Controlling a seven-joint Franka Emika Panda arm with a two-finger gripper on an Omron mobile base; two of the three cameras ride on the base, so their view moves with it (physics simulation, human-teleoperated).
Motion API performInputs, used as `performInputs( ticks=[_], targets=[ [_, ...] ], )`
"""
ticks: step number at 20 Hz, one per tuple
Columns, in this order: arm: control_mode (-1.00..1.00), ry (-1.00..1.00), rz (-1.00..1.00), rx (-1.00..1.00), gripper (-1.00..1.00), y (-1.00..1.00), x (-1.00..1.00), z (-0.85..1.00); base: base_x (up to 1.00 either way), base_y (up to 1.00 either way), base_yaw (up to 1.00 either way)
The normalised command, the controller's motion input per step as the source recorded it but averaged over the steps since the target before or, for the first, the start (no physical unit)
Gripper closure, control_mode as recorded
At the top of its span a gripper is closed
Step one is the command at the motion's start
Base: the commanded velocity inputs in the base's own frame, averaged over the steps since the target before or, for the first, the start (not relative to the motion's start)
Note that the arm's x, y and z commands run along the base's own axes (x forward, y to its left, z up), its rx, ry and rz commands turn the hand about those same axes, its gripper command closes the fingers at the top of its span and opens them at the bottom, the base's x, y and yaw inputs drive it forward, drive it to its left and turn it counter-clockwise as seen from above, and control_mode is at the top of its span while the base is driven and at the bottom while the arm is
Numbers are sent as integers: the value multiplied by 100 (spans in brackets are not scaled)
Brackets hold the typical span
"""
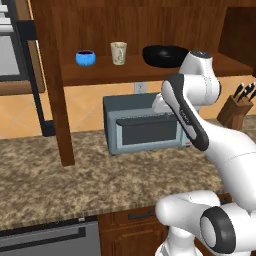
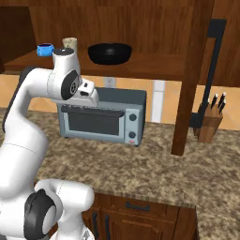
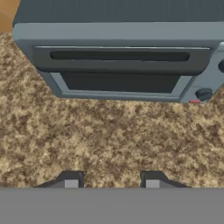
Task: Gather all objects into one cabinet and sort the glasses and bowls to opposite sides.
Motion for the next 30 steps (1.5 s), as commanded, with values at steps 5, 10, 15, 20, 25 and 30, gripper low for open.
performInputs(
  ticks=[5, 10, 15, 20, 25, 30],
  targets=[
    [100, 0, 0, 0, -100, 0, 0, 0, -11, 12, 0],
    [100, 0, 0, 0, -100, 0, 0, 0, -61, 10, 0],
    [100, 0, 0, 0, -100, 0, 0, 0, -30, 14, -5],
    [100, 0, 0, 0, -100, 0, 0, 0, -12, 71, -47],
    [100, 0, 0, 0, -100, 0, 0, 0, -22, 15, -87],
    [100, 0, 0, 0, -100, 0, 0, 0, -30, -13, -85]
  ],
)
